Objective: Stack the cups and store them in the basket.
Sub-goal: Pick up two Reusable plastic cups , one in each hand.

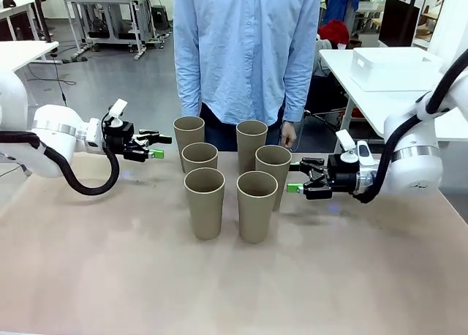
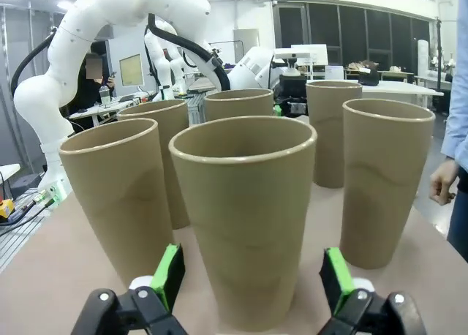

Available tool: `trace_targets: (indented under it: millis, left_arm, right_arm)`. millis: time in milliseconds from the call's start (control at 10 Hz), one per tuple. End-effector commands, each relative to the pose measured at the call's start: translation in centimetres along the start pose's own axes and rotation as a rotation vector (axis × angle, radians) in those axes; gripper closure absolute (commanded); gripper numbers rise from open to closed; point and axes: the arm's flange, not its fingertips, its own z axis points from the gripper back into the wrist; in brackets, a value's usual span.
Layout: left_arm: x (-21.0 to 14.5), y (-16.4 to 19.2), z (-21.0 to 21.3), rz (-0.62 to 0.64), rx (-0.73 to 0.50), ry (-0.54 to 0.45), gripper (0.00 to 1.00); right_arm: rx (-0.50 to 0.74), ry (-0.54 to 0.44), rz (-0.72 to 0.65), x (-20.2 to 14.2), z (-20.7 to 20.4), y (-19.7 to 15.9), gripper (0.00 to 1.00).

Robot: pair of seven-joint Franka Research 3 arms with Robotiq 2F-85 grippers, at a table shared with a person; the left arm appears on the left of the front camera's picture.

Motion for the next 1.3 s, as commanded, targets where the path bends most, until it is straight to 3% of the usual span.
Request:
trace_targets:
  millis: [0, 1200]
  left_arm:
    - [0.3, 0.9, -0.4, -0.029, 0.008, -0.023, 0.00]
    - [-0.7, 2.4, -4.4, -0.056, 0.094, -0.042, 0.00]
  right_arm:
    - [0.020, -0.018, 0.008, -0.3, -0.4, -0.7, 0.00]
    - [0.025, -0.046, -0.004, -0.2, -2.6, -0.4, 0.00]
